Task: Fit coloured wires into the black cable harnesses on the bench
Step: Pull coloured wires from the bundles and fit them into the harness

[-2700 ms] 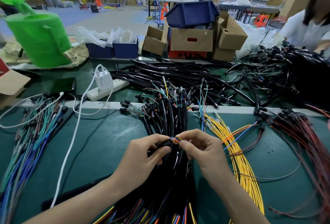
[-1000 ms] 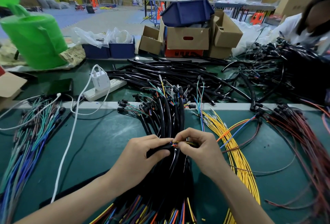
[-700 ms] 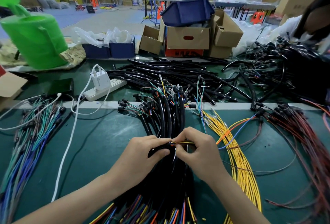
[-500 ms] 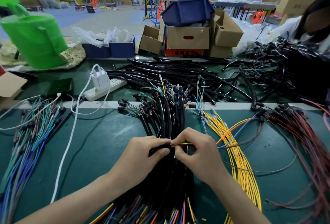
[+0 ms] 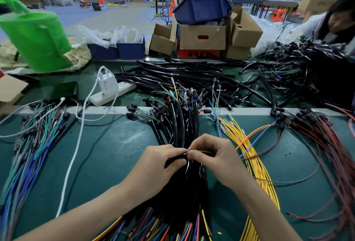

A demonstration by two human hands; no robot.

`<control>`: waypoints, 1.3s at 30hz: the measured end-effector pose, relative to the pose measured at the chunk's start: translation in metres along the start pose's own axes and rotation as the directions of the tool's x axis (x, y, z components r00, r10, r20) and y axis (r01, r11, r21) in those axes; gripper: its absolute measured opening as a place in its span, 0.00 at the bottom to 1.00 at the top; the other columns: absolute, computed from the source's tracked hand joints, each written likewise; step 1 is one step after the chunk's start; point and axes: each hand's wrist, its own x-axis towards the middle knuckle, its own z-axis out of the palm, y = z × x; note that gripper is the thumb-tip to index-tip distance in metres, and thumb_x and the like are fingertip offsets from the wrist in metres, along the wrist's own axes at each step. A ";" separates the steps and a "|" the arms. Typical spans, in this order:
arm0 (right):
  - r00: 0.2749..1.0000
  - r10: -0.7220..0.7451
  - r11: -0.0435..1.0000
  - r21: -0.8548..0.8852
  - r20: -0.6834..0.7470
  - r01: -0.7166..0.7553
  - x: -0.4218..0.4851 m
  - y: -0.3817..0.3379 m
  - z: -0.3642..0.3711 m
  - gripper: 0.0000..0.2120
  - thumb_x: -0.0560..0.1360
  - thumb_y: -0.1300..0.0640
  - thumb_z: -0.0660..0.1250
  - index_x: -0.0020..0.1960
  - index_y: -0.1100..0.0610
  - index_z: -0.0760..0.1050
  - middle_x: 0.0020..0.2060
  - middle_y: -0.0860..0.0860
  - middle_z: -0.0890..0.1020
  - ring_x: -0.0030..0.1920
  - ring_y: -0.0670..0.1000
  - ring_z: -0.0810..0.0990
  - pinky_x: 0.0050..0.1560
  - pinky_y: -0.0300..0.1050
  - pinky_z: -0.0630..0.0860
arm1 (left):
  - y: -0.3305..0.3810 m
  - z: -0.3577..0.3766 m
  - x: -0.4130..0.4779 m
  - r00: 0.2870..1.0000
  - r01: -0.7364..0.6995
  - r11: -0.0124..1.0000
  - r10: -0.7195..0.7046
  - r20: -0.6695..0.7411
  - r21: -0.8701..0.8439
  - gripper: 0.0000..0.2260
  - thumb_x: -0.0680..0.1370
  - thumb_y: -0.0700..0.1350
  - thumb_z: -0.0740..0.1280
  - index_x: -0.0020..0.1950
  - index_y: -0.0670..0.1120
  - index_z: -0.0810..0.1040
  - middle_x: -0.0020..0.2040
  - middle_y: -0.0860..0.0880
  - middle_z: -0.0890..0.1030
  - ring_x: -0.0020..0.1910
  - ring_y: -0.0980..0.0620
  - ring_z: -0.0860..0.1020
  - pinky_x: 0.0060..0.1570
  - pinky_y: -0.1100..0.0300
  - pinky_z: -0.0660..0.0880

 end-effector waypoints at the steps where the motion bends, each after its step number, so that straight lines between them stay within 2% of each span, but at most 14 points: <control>1: 1.000 0.006 1.000 0.021 -0.002 -0.006 0.000 0.000 0.000 0.04 0.72 0.64 0.72 0.42 0.56 0.81 0.36 0.51 0.83 0.39 0.49 0.82 0.44 0.45 0.78 | 0.000 0.000 0.000 1.000 0.005 1.000 -0.005 -0.005 -0.006 0.11 0.75 0.42 0.71 0.56 0.50 0.83 0.41 0.61 0.80 0.42 0.64 0.77 0.43 0.74 0.68; 3: 1.000 0.008 0.996 0.087 -0.015 -0.007 0.000 -0.001 -0.001 0.07 0.72 0.67 0.70 0.43 0.56 0.82 0.37 0.52 0.84 0.39 0.47 0.82 0.43 0.39 0.77 | 0.002 0.000 0.001 1.000 0.014 0.999 -0.015 -0.011 -0.036 0.11 0.75 0.41 0.71 0.56 0.49 0.82 0.42 0.61 0.81 0.43 0.65 0.78 0.45 0.74 0.69; 5: 0.999 0.004 0.988 0.153 -0.045 0.003 0.001 -0.003 -0.004 0.08 0.72 0.68 0.69 0.44 0.57 0.82 0.37 0.51 0.84 0.40 0.46 0.83 0.44 0.35 0.76 | 0.002 0.000 0.001 0.999 0.033 0.997 -0.033 -0.001 -0.076 0.14 0.76 0.39 0.69 0.60 0.52 0.80 0.39 0.62 0.81 0.39 0.63 0.78 0.42 0.74 0.70; 8: 0.997 0.018 0.976 0.218 -0.075 -0.001 0.001 -0.004 -0.007 0.06 0.73 0.68 0.69 0.45 0.58 0.81 0.37 0.53 0.85 0.41 0.49 0.84 0.46 0.35 0.77 | 0.003 0.000 0.000 0.997 0.061 0.986 -0.067 -0.036 -0.153 0.20 0.77 0.35 0.64 0.63 0.57 0.74 0.42 0.58 0.81 0.37 0.58 0.77 0.39 0.70 0.70; 10: 0.997 0.032 0.968 0.250 -0.077 -0.012 0.001 -0.005 -0.006 0.04 0.72 0.68 0.70 0.43 0.61 0.79 0.36 0.54 0.84 0.40 0.49 0.83 0.44 0.35 0.77 | 0.007 0.000 0.000 0.994 -0.022 0.989 0.005 -0.110 -0.147 0.21 0.75 0.35 0.66 0.63 0.55 0.74 0.46 0.58 0.81 0.38 0.60 0.77 0.42 0.72 0.70; 13: 0.998 0.043 0.959 0.282 -0.055 -0.026 0.001 -0.006 -0.004 0.04 0.71 0.69 0.70 0.41 0.63 0.77 0.34 0.53 0.84 0.38 0.47 0.82 0.42 0.34 0.76 | 0.013 0.004 0.005 0.976 -0.140 0.988 0.128 -0.176 -0.061 0.16 0.72 0.43 0.72 0.59 0.53 0.78 0.47 0.60 0.81 0.41 0.69 0.75 0.45 0.76 0.68; 17: 0.999 0.033 0.959 0.284 -0.033 -0.022 0.001 -0.007 -0.008 0.05 0.72 0.68 0.70 0.39 0.61 0.77 0.29 0.46 0.80 0.32 0.40 0.76 0.35 0.29 0.70 | 0.009 0.008 0.015 0.933 -0.266 0.964 0.261 -0.249 0.011 0.06 0.76 0.43 0.68 0.51 0.46 0.82 0.45 0.54 0.81 0.43 0.61 0.79 0.45 0.67 0.75; 21: 0.999 0.040 0.972 0.233 0.005 -0.040 0.001 -0.006 -0.012 0.05 0.71 0.67 0.71 0.40 0.59 0.79 0.31 0.47 0.81 0.33 0.42 0.77 0.36 0.31 0.71 | 0.000 0.002 0.022 0.898 -0.377 0.908 0.406 -0.168 0.182 0.09 0.80 0.42 0.62 0.51 0.40 0.81 0.44 0.48 0.81 0.42 0.55 0.79 0.44 0.67 0.74; 23: 0.999 0.040 0.968 0.247 0.002 -0.039 0.002 -0.006 -0.012 0.05 0.71 0.68 0.71 0.41 0.59 0.80 0.32 0.48 0.82 0.35 0.42 0.79 0.38 0.31 0.73 | -0.001 -0.001 0.025 0.916 -0.359 0.925 0.375 -0.144 0.122 0.09 0.79 0.43 0.64 0.51 0.40 0.81 0.43 0.50 0.81 0.41 0.61 0.77 0.44 0.72 0.72; 25: 0.999 0.035 0.962 0.271 -0.005 -0.032 0.002 -0.004 -0.011 0.06 0.72 0.69 0.70 0.41 0.60 0.79 0.30 0.45 0.82 0.32 0.38 0.77 0.35 0.27 0.70 | -0.002 -0.002 0.027 0.933 -0.329 0.943 0.332 -0.141 0.044 0.07 0.77 0.44 0.68 0.51 0.42 0.81 0.43 0.53 0.81 0.41 0.68 0.75 0.45 0.76 0.69; 28: 0.999 0.031 0.961 0.274 -0.010 -0.027 0.003 -0.001 -0.010 0.05 0.73 0.70 0.68 0.41 0.62 0.78 0.28 0.44 0.80 0.28 0.37 0.75 0.32 0.26 0.69 | -0.002 0.000 0.027 0.936 -0.321 0.946 0.325 -0.135 0.046 0.08 0.73 0.44 0.71 0.50 0.42 0.82 0.43 0.51 0.82 0.41 0.65 0.76 0.46 0.76 0.69; 32: 0.998 0.055 0.953 0.296 0.017 -0.057 0.002 -0.001 -0.011 0.05 0.73 0.68 0.69 0.41 0.60 0.80 0.31 0.50 0.82 0.28 0.39 0.74 0.31 0.29 0.68 | -0.002 0.001 0.028 0.925 -0.355 0.934 0.357 -0.127 0.037 0.05 0.75 0.40 0.69 0.48 0.41 0.82 0.41 0.51 0.81 0.39 0.64 0.76 0.44 0.75 0.70; 36: 0.986 0.125 0.907 0.390 0.111 -0.159 0.002 0.002 -0.015 0.03 0.73 0.65 0.69 0.41 0.59 0.80 0.32 0.55 0.81 0.27 0.45 0.70 0.28 0.33 0.65 | -0.005 -0.005 0.029 0.934 -0.357 0.923 0.353 -0.057 -0.143 0.05 0.76 0.37 0.68 0.49 0.39 0.82 0.39 0.50 0.81 0.34 0.59 0.79 0.39 0.66 0.77; 39: 0.970 0.156 0.867 0.446 0.184 -0.224 0.002 0.002 -0.018 0.01 0.70 0.61 0.70 0.41 0.59 0.80 0.32 0.57 0.81 0.27 0.46 0.68 0.27 0.33 0.64 | -0.005 -0.003 0.029 0.978 -0.204 0.916 0.202 -0.042 -0.345 0.04 0.73 0.38 0.70 0.47 0.42 0.83 0.35 0.55 0.83 0.33 0.58 0.81 0.37 0.67 0.77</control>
